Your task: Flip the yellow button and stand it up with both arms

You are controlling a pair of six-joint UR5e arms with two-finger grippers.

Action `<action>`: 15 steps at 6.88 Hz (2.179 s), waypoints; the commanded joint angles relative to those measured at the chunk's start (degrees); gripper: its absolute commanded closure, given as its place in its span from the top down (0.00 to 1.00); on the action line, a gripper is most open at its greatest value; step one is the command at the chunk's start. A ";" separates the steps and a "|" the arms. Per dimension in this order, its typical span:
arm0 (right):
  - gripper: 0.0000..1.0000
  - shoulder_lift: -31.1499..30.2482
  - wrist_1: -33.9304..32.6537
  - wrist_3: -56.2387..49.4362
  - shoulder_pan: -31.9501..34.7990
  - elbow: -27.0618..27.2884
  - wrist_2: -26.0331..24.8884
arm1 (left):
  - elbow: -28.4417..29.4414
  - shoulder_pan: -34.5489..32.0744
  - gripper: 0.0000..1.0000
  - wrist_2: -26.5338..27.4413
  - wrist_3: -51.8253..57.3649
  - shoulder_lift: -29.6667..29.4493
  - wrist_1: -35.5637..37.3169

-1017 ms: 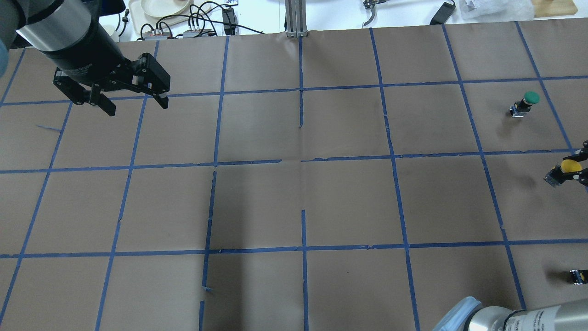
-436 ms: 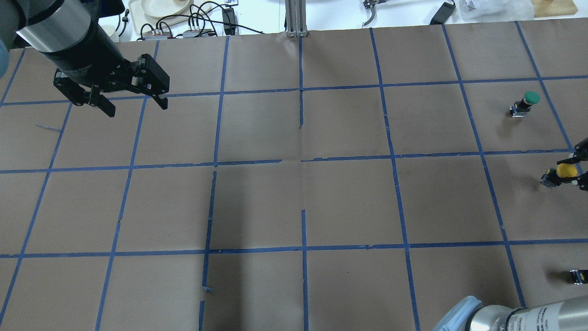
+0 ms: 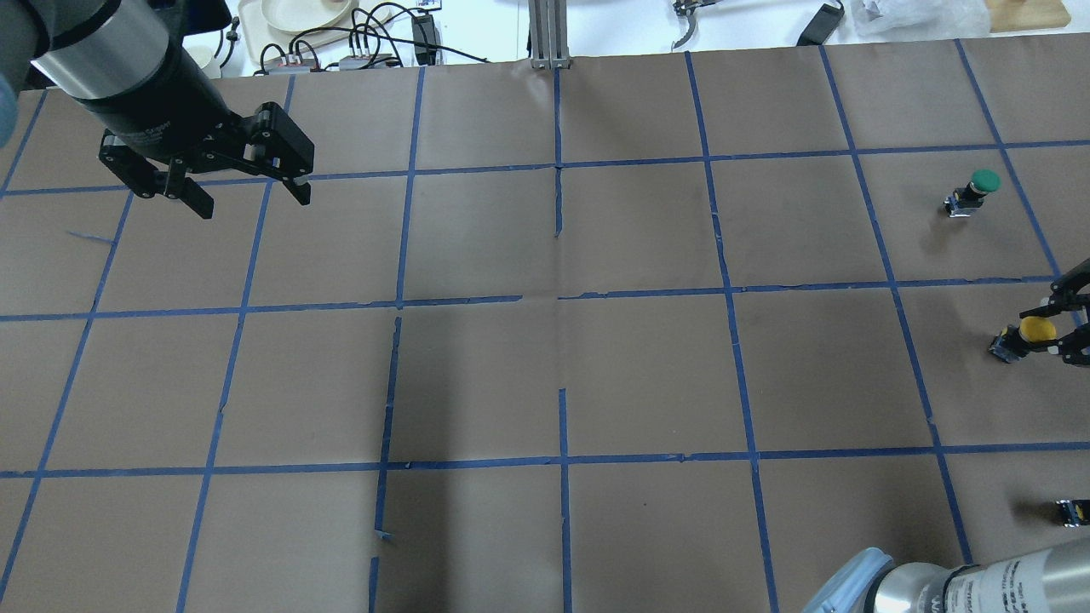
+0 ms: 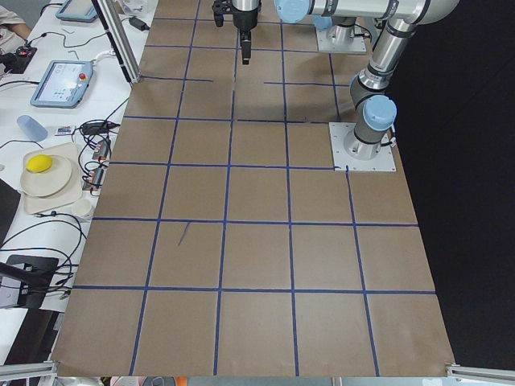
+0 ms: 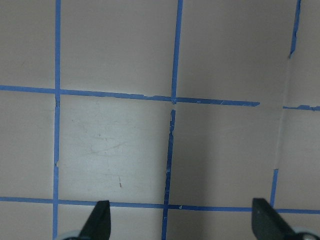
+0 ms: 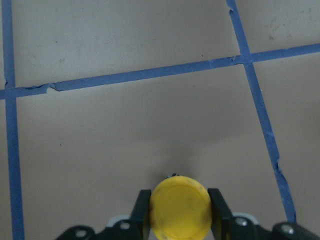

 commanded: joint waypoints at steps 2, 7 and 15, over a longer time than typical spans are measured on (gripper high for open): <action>0.94 -0.35 1.01 1.05 0.00 -0.19 -0.02 | 0.07 -0.04 1.00 -0.08 -0.02 -0.04 0.02; 1.00 -10.26 5.73 31.82 3.31 -3.52 -4.47 | -0.02 -0.04 1.00 -0.08 -0.02 0.05 0.02; 1.00 -24.81 25.80 136.30 41.43 -12.56 -10.30 | -0.02 0.05 1.00 0.01 -0.02 0.05 0.02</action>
